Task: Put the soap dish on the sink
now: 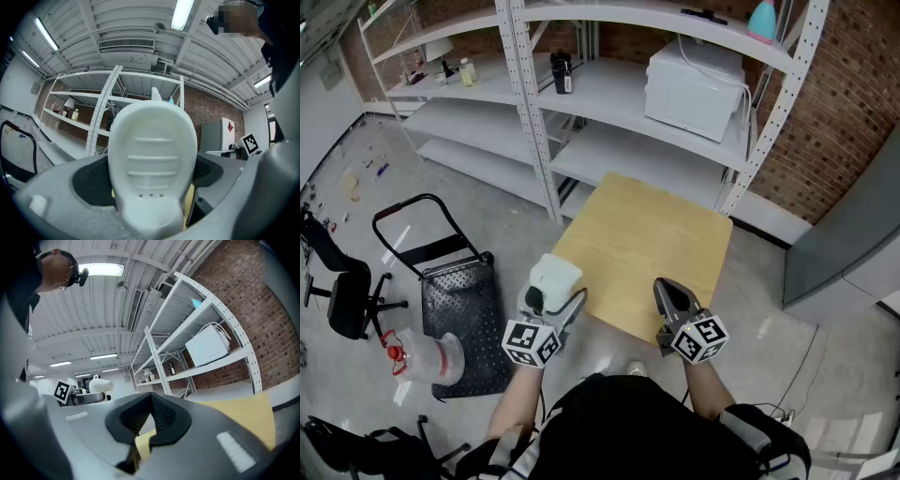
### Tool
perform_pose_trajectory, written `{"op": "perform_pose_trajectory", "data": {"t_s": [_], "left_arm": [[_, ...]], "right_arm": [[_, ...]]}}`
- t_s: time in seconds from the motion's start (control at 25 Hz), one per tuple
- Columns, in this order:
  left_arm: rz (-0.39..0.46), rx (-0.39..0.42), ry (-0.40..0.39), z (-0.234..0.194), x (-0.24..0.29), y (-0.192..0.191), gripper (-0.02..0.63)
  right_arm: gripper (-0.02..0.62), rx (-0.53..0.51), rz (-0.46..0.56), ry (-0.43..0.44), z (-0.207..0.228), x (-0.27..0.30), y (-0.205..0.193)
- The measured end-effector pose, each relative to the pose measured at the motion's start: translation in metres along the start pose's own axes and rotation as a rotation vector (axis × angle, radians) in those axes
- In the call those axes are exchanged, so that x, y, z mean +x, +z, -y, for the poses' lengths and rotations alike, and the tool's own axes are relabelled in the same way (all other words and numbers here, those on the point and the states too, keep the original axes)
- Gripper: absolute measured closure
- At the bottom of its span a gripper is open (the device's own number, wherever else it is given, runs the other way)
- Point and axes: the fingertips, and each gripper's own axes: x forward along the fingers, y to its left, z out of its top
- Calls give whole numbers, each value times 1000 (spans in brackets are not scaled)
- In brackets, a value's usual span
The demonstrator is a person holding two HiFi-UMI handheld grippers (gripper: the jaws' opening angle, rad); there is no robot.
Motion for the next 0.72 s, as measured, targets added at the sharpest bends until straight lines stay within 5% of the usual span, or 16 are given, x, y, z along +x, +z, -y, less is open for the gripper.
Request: {"op": "perform_pose_trajectory", "data": {"t_s": [0.72], "left_arm": [[12,-24,56,-32,-33,-5,137]], "right_arm": [[589,-2,-22,84,-35,27,-9]]}}
